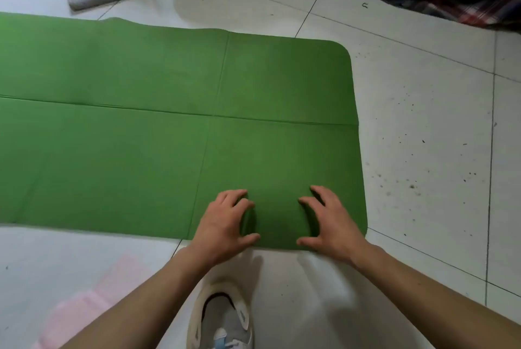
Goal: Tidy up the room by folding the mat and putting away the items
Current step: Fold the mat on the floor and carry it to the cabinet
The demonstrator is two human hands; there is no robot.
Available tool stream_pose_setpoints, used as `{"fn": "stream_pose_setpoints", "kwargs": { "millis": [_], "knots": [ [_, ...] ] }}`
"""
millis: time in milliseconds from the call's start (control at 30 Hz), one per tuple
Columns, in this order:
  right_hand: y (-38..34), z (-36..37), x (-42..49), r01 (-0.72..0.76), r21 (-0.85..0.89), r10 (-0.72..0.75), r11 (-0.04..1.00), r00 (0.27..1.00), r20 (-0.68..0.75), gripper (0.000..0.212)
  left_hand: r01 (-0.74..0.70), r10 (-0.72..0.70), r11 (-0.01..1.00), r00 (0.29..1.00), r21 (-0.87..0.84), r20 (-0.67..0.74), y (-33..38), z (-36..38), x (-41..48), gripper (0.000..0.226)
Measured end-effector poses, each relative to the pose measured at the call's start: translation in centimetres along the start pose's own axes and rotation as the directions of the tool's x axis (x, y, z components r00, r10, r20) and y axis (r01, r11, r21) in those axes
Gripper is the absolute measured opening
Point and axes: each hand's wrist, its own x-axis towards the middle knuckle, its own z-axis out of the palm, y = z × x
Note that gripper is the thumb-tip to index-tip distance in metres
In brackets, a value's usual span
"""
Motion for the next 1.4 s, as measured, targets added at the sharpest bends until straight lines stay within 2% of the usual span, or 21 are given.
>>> {"fn": "stream_pose_setpoints", "kwargs": {
  "millis": [133, 267, 433, 533, 633, 700, 800, 967, 1100, 1267, 1333, 1400],
  "knots": [
    [0.1, 0.4, -0.2, 0.052, -0.217, -0.035, 0.975, 0.996, 0.083, 0.115, -0.038, 0.036, 0.990, 0.999, 0.139, 0.015, -0.1, 0.5, -0.2, 0.086],
    [0.0, 0.4, -0.3, 0.081, -0.307, -0.054, 0.948, 0.994, 0.097, 0.116, -0.100, 0.096, 0.965, 0.995, 0.243, 0.027, -0.7, 1.0, 0.0, 0.086],
    [-0.2, 0.3, -0.3, 0.167, -0.333, -0.112, 0.928, 0.978, 0.178, 0.104, -0.251, 0.229, 0.894, 0.968, 0.372, 0.105, -0.9, 1.7, -0.3, 0.062],
    [-0.1, -0.8, -0.5, 0.219, -0.265, -0.151, 0.939, 0.955, 0.254, 0.089, -0.324, 0.346, 0.879, 0.938, 0.350, -0.001, -1.2, 1.4, -0.8, 0.042],
    [0.1, -2.0, -0.8, 0.251, -0.194, -0.191, 0.948, 0.940, 0.281, 0.066, -0.347, 0.401, 0.879, 0.909, 0.328, -0.113, -1.1, 0.8, -1.1, 0.024],
    [0.1, -2.9, -0.8, 0.270, -0.177, -0.228, 0.946, 0.947, 0.226, 0.048, -0.306, 0.388, 0.896, 0.892, 0.322, -0.233, -1.0, 0.2, -0.7, 0.024],
    [-0.4, -4.7, -0.4, 0.269, -0.183, -0.261, 0.946, 0.963, 0.063, 0.029, -0.209, 0.315, 0.931, 0.874, 0.299, -0.370, -0.1, -1.6, 0.0, 0.028],
    [-2.4, -8.7, -0.9, 0.239, -0.220, -0.271, 0.946, 0.954, -0.129, 0.035, -0.022, 0.115, 0.974, 0.905, 0.224, -0.409, 2.1, -5.1, 0.0, 0.034],
    [-4.2, -11.7, -1.5, 0.195, -0.205, -0.242, 0.959, 0.942, -0.231, 0.036, 0.050, -0.029, 0.997, 0.952, 0.062, -0.306, 3.4, -8.9, 0.7, 0.029],
    [-6.2, -14.5, -3.0, 0.180, -0.189, -0.229, 0.965, 0.933, -0.277, 0.023, 0.062, -0.048, 0.998, 0.939, 0.029, -0.341, 5.3, -12.7, 0.4, 0.026],
    [-6.7, -15.7, -2.9, 0.200, -0.187, -0.253, 0.962, 0.912, -0.323, 0.019, 0.026, -0.008, 0.999, 0.915, 0.040, -0.404, 5.1, -14.0, 1.1, 0.028],
    [-6.8, -16.5, -2.2, 0.212, -0.192, -0.271, 0.958, 0.886, -0.377, 0.020, -0.051, 0.090, 0.994, 0.863, 0.092, -0.496, 4.4, -14.5, 2.5, 0.028]
  ]
}}
